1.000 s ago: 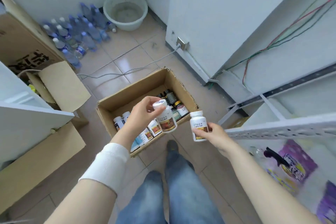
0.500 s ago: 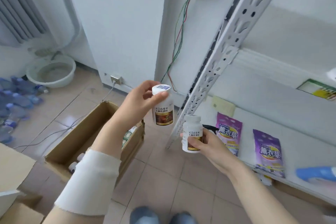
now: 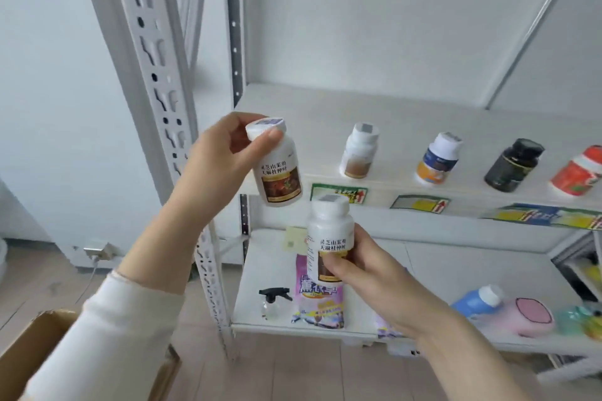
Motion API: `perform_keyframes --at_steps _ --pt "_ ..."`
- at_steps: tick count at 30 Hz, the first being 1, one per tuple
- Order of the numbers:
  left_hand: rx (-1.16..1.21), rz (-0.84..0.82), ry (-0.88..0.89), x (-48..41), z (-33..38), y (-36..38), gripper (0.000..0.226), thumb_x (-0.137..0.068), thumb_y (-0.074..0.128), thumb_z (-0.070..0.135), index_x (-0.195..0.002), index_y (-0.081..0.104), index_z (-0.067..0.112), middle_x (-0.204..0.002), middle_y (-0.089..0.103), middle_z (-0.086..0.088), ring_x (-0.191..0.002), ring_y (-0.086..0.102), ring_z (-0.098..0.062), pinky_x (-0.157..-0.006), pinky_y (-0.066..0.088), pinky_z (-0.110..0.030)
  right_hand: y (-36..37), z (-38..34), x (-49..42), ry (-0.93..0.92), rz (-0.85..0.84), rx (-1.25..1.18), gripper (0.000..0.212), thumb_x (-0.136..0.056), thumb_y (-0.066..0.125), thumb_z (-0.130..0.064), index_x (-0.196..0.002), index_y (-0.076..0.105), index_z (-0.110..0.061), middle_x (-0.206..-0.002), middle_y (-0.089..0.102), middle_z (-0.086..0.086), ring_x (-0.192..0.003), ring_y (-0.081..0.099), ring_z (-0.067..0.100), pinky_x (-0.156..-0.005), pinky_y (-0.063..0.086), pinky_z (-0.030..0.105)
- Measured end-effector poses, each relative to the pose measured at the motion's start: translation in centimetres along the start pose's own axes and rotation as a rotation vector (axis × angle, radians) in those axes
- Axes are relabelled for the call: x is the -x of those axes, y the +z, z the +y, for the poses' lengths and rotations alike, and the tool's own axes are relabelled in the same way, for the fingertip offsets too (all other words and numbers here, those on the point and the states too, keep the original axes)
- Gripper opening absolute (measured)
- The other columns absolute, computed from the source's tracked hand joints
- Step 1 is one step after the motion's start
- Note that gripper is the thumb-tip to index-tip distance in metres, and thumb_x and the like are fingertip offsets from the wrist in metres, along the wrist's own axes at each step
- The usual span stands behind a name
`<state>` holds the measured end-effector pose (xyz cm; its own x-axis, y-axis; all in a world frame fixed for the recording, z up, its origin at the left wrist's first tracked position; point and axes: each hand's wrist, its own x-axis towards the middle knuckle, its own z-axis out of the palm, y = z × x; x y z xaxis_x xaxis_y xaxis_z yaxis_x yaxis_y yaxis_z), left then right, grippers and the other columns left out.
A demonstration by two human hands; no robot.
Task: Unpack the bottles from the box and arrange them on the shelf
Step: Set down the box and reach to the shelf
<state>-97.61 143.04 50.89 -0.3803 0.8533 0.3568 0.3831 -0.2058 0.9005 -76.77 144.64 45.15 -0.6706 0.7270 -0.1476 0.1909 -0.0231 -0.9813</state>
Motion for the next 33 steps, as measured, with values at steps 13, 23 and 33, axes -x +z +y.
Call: perform_keyframes --at_steps 13,23,33 --pt "-0.089 -0.130 0.119 -18.5 3.2 7.2 0.027 -0.086 0.063 0.036 -0.107 0.061 0.019 -0.094 0.067 0.007 -0.088 0.063 -0.007 -0.089 0.052 -0.029 -11.2 -11.5 -10.0 -0.255 0.308 0.214 0.051 -0.075 0.074 -0.026 -0.117 0.047 -0.026 -0.114 0.063 -0.006 -0.104 0.061 0.008 -0.088 0.048 0.026" --pt "0.004 -0.326 -0.042 -33.7 -6.0 13.5 0.014 -0.082 0.071 0.025 -0.094 0.063 0.027 -0.092 0.063 0.008 -0.093 0.064 -0.019 -0.085 0.055 -0.036 -18.6 -10.8 -25.3 -0.008 0.259 0.442 0.053 -0.070 0.079 -0.015 -0.110 0.046 -0.028 -0.095 0.059 -0.005 -0.081 0.059 0.009 -0.078 0.047 0.023" --pt "-0.011 -0.396 -0.169 -39.6 -11.5 18.1 0.026 -0.081 0.072 0.022 -0.106 0.064 0.020 -0.109 0.066 -0.005 -0.105 0.064 -0.026 -0.096 0.050 -0.044 -22.5 -7.1 -34.0 0.059 0.323 0.508 0.055 -0.066 0.081 -0.013 -0.112 0.051 -0.018 -0.116 0.062 0.000 -0.104 0.061 0.019 -0.090 0.049 0.033"
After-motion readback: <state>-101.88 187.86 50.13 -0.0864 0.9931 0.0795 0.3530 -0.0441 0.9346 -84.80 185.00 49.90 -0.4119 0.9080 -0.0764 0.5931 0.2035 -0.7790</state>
